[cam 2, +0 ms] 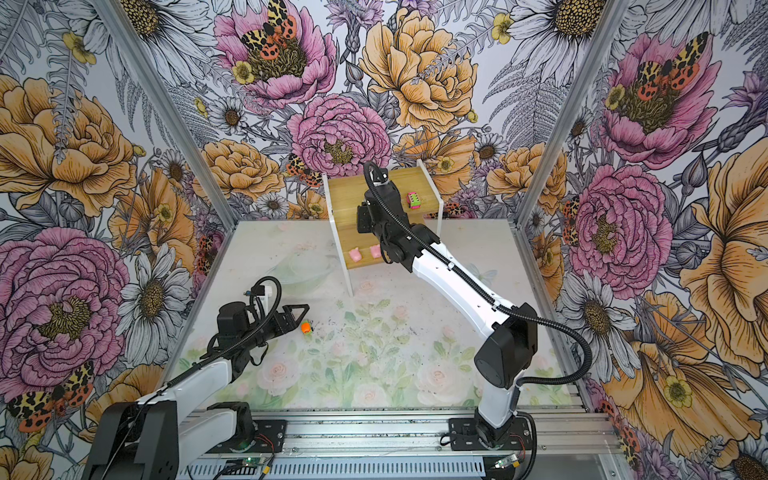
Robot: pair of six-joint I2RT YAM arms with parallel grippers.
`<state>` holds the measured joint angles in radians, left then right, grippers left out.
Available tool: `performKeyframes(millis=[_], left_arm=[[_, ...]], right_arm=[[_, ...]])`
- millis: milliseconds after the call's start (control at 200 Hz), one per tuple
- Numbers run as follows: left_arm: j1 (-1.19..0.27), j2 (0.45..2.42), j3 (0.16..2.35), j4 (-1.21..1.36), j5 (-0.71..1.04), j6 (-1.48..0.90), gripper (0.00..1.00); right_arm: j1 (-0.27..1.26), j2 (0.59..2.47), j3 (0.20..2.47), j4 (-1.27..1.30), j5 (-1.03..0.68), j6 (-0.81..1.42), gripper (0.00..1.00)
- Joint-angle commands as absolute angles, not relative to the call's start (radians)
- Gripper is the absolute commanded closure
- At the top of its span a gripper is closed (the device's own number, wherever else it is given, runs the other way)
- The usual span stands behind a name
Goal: Place and organize the plastic toys onto the shelf
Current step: 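Lower the green car onto the upper shelf and open the right gripper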
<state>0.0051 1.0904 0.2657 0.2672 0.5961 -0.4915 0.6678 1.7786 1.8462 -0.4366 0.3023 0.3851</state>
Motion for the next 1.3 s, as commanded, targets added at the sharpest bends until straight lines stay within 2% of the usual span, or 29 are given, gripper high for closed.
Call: performKeyframes(millis=[0, 590, 841, 1296], left_arm=[[0.004, 1.092, 0.287, 0.287, 0.617, -0.489, 0.01], [0.002, 1.086, 0.287, 0.286, 0.619, -0.491, 0.01], [0.002, 1.083, 0.286, 0.285, 0.618, -0.491, 0.01], [0.0, 1.084, 0.285, 0.285, 0.617, -0.489, 0.01]], right_arm=[[0.665, 1.748, 1.825, -0.445, 0.297, 0.391, 0.65], [0.667, 1.716, 1.799, -0.445, 0.292, 0.385, 0.57], [0.669, 1.722, 1.799, -0.445, 0.284, 0.385, 0.58], [0.678, 1.634, 1.713, -0.446, 0.247, 0.391, 0.46]])
